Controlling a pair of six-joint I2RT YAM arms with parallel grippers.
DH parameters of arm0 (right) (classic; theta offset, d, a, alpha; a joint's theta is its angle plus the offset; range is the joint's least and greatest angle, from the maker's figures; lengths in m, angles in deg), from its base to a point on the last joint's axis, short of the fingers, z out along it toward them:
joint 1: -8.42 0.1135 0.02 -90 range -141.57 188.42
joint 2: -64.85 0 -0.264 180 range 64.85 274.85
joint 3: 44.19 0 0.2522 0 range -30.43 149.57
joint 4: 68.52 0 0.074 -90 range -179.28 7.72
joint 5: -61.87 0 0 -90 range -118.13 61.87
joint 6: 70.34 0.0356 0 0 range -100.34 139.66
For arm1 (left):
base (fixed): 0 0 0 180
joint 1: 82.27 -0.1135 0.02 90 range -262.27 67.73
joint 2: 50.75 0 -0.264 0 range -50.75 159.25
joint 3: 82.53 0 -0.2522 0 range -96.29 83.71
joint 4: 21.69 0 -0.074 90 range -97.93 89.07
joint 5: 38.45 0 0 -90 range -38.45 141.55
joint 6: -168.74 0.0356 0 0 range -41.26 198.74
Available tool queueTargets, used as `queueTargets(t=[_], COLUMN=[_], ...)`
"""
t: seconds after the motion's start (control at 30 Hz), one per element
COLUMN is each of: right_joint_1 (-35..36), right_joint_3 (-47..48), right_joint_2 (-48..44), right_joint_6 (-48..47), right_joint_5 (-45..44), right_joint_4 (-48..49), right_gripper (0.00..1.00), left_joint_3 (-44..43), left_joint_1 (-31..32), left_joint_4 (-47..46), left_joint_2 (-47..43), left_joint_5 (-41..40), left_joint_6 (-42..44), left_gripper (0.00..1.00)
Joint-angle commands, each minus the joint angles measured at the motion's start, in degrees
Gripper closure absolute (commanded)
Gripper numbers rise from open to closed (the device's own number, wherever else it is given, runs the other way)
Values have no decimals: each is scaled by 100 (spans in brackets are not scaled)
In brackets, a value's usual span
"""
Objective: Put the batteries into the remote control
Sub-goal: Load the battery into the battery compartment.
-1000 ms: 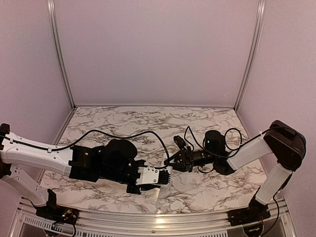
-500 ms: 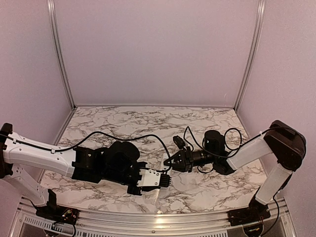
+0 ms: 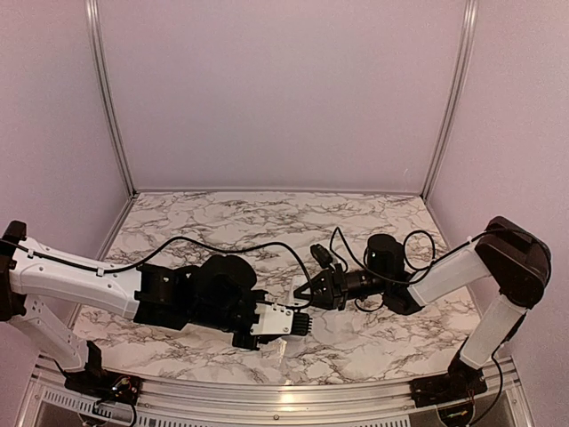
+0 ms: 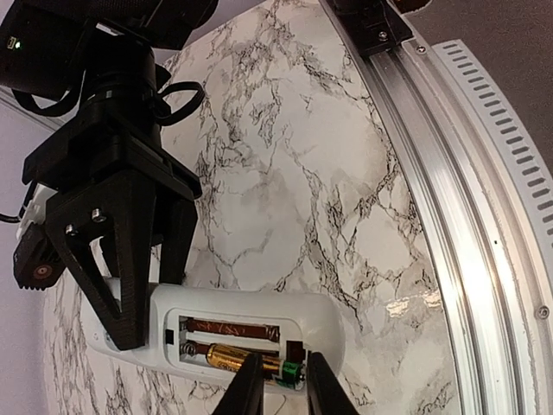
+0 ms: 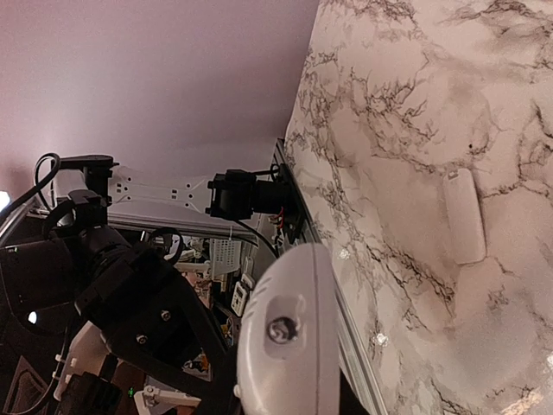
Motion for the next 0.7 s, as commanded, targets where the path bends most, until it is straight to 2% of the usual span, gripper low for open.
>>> queueTargets(t=[0.0, 0.67], right_joint_1=[72, 114], right_joint_3=[209, 220], right_joint_2=[-71, -109], right_joint_6=[-69, -56], right_joint_5=[91, 78], right_joint_4=[50, 70], right_gripper=[100, 100], left_joint_3=[-173, -311], left_joint_1=[32, 16], left_joint_4=[190, 425], left_joint_2=[120, 364], left_joint_5=[-121, -561], left_joint_6=[60, -74], left_gripper=[82, 90])
